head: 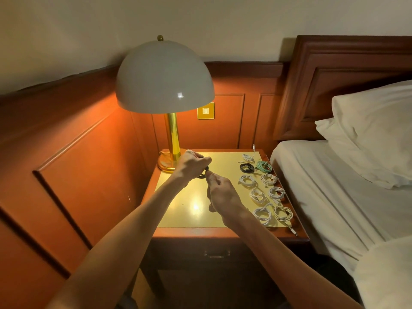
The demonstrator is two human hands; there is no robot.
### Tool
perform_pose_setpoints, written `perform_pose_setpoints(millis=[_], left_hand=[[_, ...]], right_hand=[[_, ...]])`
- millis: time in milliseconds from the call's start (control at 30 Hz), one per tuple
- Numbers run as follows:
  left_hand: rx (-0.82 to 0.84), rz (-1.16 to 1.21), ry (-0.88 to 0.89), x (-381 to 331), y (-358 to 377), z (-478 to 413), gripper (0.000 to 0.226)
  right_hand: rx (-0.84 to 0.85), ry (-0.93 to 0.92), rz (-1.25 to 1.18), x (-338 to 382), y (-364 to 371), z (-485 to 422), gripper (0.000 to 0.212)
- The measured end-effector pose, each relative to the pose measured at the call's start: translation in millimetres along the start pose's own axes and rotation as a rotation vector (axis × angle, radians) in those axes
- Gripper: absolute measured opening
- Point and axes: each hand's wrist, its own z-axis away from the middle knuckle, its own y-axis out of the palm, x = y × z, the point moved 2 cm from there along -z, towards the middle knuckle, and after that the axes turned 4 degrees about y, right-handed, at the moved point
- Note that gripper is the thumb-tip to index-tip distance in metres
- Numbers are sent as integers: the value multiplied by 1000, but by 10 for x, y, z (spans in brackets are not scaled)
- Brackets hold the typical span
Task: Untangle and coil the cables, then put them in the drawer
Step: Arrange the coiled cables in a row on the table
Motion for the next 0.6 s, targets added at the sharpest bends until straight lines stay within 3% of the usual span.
perform_pose_setpoints(millis=[100,267,367,400,500,533,600], left_hand=[[20,3,-6,23,99,5,37],[31,17,11,64,129,-78,38],[74,-38,9,52,197,-156,37],[25,-60,4,68,172,-206,38],[-346,-61,-149,345,-243,-510,36],[-358,-30,-206,421,-355,-573,35],[-187,-4,-195,441,-327,-631,39]], right_hand=[[-18,81,-51,-105,-21,-23,43],[59,69,-142,-133,-114,-66,38],[-22,81,-77,-81,-87,-69,41],[-31,50,-65,-63,-87,-23,41],[94,-140,3,-40,-76,217,27],[134,-138,11,-63,-117,220,23],[46,-46,-11,-123,-301,-13,22]])
